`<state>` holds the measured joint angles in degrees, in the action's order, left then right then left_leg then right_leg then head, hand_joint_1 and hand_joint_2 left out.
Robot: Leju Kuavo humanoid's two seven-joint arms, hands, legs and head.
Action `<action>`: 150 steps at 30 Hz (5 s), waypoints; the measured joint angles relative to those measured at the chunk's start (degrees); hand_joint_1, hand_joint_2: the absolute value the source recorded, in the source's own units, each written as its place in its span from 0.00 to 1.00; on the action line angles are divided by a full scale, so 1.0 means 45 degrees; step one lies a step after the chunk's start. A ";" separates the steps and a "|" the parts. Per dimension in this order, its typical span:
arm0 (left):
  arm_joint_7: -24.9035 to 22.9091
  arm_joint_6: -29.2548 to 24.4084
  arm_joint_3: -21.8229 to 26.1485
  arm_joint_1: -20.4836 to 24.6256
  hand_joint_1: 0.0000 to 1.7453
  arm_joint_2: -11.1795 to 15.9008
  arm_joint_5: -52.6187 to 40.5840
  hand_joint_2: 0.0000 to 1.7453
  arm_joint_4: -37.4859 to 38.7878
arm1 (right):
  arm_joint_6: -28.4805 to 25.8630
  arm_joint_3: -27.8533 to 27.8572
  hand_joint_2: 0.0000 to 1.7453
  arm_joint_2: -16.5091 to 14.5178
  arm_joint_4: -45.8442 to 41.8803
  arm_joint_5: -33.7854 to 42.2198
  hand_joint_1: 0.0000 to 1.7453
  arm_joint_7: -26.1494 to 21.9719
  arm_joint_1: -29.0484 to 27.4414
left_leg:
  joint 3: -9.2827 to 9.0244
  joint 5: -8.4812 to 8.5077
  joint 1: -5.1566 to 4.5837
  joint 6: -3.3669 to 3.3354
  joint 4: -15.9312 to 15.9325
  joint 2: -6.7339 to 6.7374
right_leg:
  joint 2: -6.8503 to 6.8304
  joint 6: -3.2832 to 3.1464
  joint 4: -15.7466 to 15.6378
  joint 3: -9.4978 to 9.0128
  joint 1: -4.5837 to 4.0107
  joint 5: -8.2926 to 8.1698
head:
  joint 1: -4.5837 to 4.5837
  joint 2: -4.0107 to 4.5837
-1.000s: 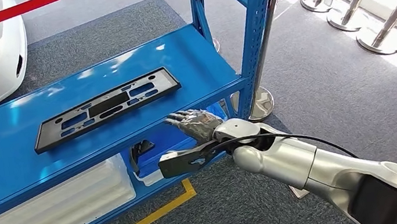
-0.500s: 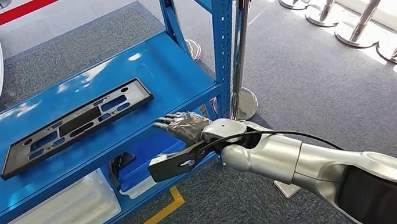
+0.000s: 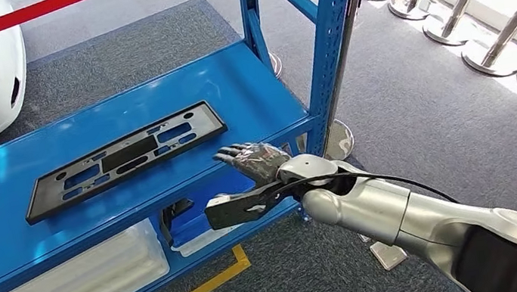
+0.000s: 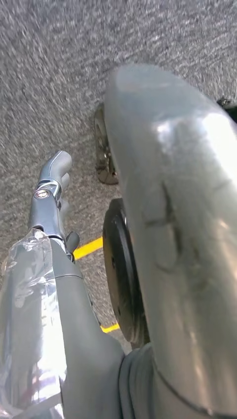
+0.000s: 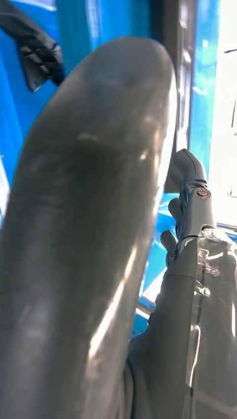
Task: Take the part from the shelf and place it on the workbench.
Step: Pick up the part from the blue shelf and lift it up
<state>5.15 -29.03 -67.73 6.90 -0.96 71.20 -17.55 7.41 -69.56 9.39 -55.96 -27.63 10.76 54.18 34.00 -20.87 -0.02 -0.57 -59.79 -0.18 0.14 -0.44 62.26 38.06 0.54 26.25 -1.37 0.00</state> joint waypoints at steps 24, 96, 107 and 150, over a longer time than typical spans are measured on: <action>0.0076 0.0170 0.0010 0.0017 0.00 0.0021 -0.0073 0.00 0.0086 | -0.0293 0.0090 0.00 -0.0090 0.0170 -0.0148 0.00 -0.0408 0.0046 | -0.0779 -0.0821 0.1034 0.1242 0.0039 -0.0179 | 0.0191 0.0114 0.0118 0.0140 0.0531 0.0184 | 0.0130 0.0000; -0.0454 -0.0022 -0.0211 0.0010 0.00 -0.0049 -0.1344 0.00 0.0083 | 0.0107 -0.0352 0.00 -0.1769 0.1514 0.0506 0.00 -0.1168 0.0525 | 0.0082 0.0130 0.0271 0.0394 0.0145 -0.0108 | -0.0138 0.0101 -0.0892 -0.0570 0.0161 -0.0033 | 0.0143 0.0000; -0.0576 0.0055 -0.0340 0.0049 0.00 -0.0035 -0.1455 0.00 0.0006 | 0.0202 -0.0349 0.00 -0.1309 0.1546 0.0397 0.00 -0.0923 0.0201 | -0.0290 0.0235 0.0525 0.0331 0.0567 -0.0514 | 0.0013 0.0403 0.1435 0.0689 0.0341 0.0542 | -0.0132 0.0000; -0.0449 0.0011 -0.0335 -0.0026 0.00 -0.0011 -0.1137 0.00 -0.0023 | -0.0037 -0.0353 0.00 -0.1461 0.1786 -0.0644 0.00 -0.1384 0.0262 | 0.0146 0.0175 0.0144 0.0306 0.0126 -0.0735 | 0.0181 -0.0360 -0.0453 -0.0386 -0.0106 0.0207 | 0.0036 0.0000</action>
<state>3.13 -28.98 -69.24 6.79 -1.01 66.09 -17.65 7.25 -71.15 2.82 -47.92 -30.52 4.53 55.36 34.66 -20.08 0.62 0.80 -59.22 -3.48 0.96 -2.06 60.23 36.32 0.06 27.18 -1.20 0.00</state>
